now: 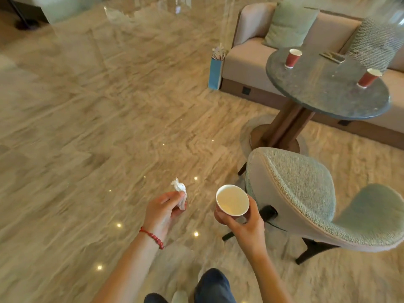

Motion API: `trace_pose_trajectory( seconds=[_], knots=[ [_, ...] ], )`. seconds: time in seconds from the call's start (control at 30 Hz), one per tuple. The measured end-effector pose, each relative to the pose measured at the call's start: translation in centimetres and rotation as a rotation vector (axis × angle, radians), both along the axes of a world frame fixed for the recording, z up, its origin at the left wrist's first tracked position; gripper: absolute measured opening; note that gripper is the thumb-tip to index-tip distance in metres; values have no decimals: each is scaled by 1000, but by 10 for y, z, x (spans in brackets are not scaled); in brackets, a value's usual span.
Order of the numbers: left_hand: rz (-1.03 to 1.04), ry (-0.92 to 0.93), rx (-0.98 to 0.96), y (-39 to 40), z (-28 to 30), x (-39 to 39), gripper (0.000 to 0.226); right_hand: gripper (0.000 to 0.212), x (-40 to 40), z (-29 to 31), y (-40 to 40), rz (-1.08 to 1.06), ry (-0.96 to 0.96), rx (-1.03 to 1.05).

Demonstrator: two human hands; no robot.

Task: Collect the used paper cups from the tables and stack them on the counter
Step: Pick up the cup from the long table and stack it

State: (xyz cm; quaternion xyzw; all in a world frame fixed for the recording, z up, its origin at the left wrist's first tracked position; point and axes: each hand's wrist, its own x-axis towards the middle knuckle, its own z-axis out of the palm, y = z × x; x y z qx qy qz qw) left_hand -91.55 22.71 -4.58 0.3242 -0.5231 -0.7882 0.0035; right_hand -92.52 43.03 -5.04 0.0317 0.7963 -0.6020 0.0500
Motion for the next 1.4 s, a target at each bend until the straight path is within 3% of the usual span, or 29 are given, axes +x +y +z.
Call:
trace_pose_trajectory(
  seconds=[0.73,1.1,1.4],
  knots=[
    [-29,-27,8,-57,36,-427,8,57,-427,27,-67,-72,33,28],
    [-217,-39,-13,-101,28,-668,29,61,-636,14,-121,-209,46,29],
    [-333,-87,15,-97,28,-833,12,68,-770,24,-117,-344,61,76]
  ],
)
